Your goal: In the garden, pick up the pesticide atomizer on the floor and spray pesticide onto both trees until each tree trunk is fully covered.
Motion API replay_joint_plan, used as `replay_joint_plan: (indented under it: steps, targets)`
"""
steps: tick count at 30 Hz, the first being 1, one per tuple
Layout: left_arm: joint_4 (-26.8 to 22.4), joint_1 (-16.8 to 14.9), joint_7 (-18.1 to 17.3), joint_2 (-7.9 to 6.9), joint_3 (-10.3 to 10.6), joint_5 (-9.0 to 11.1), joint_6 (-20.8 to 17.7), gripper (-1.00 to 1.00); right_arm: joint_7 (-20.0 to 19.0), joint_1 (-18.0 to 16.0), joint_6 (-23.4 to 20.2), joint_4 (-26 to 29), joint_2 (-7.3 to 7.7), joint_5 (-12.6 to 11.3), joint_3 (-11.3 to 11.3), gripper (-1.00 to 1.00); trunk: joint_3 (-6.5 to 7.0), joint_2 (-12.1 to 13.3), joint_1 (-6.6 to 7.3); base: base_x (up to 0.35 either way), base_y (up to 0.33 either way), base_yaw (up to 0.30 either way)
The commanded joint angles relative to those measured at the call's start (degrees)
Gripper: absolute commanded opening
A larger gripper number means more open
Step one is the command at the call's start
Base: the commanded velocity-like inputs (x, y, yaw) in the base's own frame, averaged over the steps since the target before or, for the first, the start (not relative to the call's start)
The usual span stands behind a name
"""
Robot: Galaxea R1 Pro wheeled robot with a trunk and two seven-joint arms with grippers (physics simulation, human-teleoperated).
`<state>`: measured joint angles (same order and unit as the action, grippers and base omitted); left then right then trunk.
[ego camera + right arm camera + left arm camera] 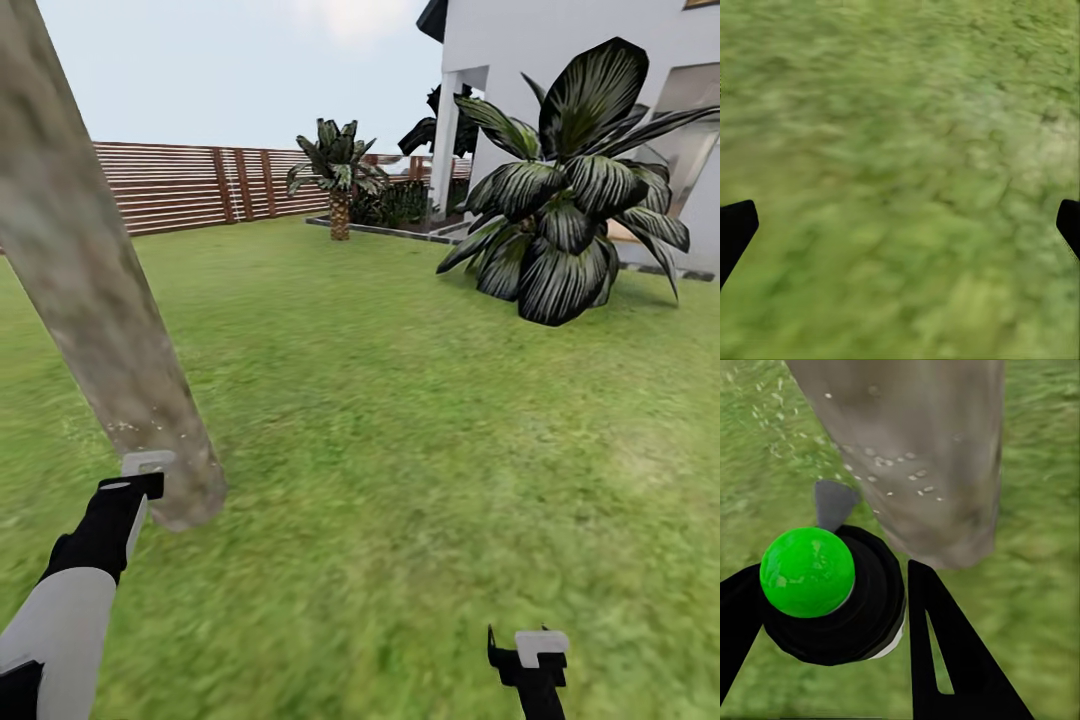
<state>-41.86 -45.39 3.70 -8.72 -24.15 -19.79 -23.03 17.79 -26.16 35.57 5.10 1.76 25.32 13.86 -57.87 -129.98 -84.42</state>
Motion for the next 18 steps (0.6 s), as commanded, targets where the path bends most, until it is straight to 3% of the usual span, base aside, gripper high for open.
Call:
replay_joint_plan:
  steps: [1, 5, 18]
  targets:
    - [-0.1, -0.1, 0.1, 0.06, -0.1, -0.2, -0.3, -1.0, 0.3, 0.0, 0.1, -0.1, 0.0, 0.6, 0.3, 1.0, -0.05, 0.0, -0.01, 0.2, -0.228, 0.27]
    - [0.0, -0.1, 0.1, 0.1, -0.1, -0.3, -0.3, -1.0, 0.3, 0.0, 0.1, -0.1, 0.0, 0.6, 0.3, 1.0, -0.05, 0.0, -0.01, 0.223, -0.21, 0.184]
    - [0.0, -0.1, 0.2, 0.28, -0.1, -0.4, -0.2, -1.0, 0.3, 0.0, 0.1, -0.1, 0.0, 0.6, 0.3, 1.0, -0.05, 0.0, -0.01, 0.179, -0.224, 0.017]
